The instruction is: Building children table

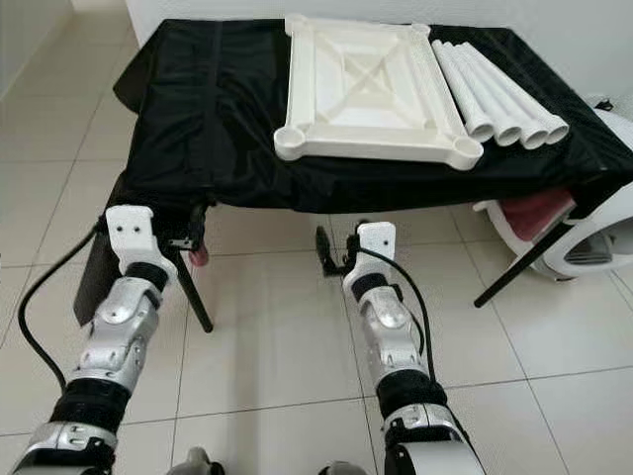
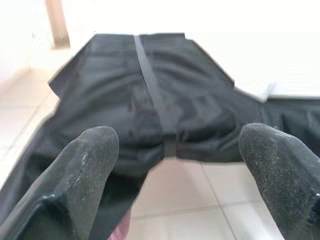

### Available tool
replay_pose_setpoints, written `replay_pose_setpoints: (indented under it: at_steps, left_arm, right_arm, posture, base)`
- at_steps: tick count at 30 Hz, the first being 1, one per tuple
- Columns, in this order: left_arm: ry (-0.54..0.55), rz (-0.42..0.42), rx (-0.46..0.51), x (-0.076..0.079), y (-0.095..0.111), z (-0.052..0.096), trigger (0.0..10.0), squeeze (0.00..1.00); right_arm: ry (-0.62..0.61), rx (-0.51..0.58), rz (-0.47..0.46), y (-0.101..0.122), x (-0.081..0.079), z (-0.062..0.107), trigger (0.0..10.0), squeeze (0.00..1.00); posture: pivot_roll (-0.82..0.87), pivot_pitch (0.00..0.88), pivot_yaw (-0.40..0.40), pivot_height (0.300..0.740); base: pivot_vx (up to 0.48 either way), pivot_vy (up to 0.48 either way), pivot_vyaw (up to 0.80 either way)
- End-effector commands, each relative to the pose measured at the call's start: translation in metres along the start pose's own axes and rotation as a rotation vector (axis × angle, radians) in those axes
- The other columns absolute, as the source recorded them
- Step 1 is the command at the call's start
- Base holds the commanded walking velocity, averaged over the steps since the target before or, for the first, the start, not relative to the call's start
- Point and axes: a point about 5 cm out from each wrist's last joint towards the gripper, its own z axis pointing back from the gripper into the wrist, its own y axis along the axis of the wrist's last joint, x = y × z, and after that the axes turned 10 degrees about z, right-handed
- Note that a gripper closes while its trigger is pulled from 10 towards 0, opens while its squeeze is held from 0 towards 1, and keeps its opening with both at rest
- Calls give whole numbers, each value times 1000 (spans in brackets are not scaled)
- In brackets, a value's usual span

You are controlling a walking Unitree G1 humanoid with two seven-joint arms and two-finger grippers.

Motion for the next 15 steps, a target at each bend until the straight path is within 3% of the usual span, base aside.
replay_pose_setpoints:
  at_steps: [1,7,8,9,10,15]
  left_arm:
    - [-41,3,-33,4,-3,5,10000,0]
    - [-29,-35,-32,5,10,7,10000,0]
    - [-32,-36,-15,6,16,8,10000,0]
    - [-32,-36,-15,6,16,8,10000,0]
    - [-38,-18,-3,6,19,8,10000,0]
    - [-20,-33,0,3,22,14,10000,0]
  right_arm:
    - [-10,0,-2,1,1,2,10000,1000]
    - [-9,80,6,25,1,-1,10000,1000]
    - [-10,102,5,31,1,-2,10000,196]
    - [-10,102,5,31,1,-2,10000,196]
    - [-10,113,4,34,1,-2,10000,0]
    - [-18,94,42,31,1,5,10000,0]
  posture:
    - [24,96,-13,740]
    - [32,92,-20,740]
    - [34,90,-21,740]
    - [34,90,-21,740]
    - [34,89,-23,740]
    - [36,87,-29,740]
  base:
    - [0,0,0]
    - [0,0,0]
    - [0,0,0]
    - [0,0,0]
    - [0,0,0]
    - [0,0,0]
